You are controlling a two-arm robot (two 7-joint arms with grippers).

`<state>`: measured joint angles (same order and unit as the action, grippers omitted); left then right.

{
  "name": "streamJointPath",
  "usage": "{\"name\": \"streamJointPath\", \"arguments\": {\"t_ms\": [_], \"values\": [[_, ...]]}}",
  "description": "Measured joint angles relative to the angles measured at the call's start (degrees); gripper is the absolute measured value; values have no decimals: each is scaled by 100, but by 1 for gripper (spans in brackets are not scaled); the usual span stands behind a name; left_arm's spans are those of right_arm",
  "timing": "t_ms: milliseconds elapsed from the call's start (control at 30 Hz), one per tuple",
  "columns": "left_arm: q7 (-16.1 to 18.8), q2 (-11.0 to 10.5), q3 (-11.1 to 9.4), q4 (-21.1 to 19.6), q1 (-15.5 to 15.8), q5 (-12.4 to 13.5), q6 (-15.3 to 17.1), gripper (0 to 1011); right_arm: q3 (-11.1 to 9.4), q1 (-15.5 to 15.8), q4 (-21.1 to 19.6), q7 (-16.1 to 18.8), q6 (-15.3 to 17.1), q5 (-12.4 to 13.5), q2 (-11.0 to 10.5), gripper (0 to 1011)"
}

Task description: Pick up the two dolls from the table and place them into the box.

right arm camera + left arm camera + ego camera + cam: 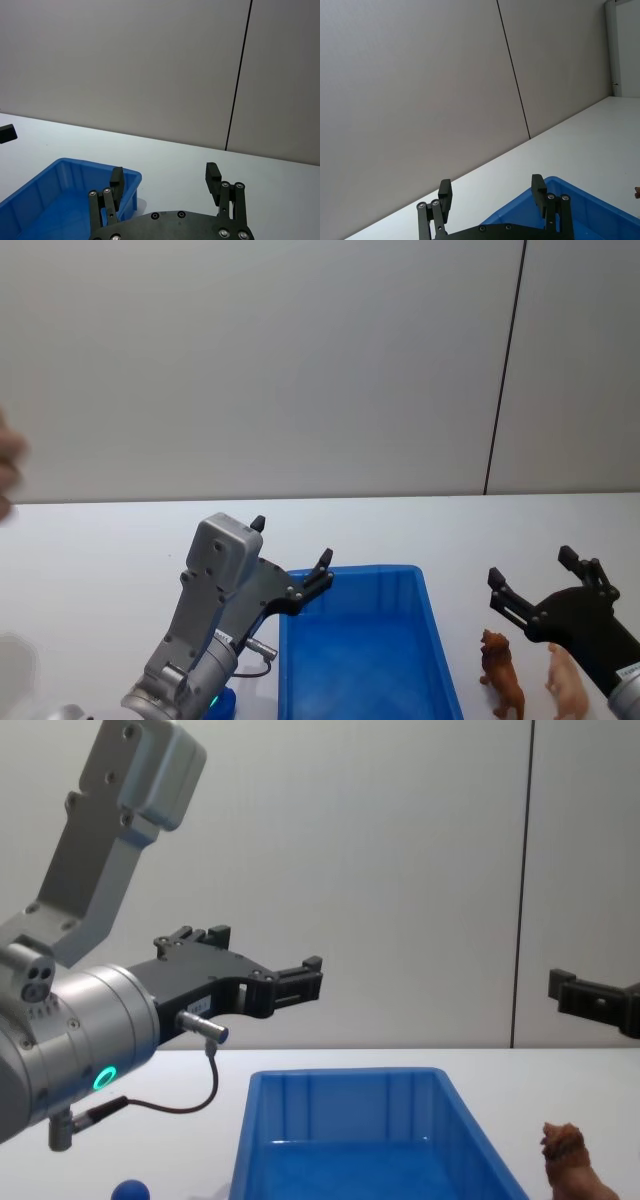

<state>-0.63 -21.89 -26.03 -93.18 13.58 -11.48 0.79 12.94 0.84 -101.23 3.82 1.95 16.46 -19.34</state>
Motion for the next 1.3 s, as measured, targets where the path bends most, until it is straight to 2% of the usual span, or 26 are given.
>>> {"name": "streamJointPath", "arguments": {"t_ms": [1300], "values": [[0,0,0,0,0,0,0,1001,0,0,0,0,0,0,0,1001]]}}
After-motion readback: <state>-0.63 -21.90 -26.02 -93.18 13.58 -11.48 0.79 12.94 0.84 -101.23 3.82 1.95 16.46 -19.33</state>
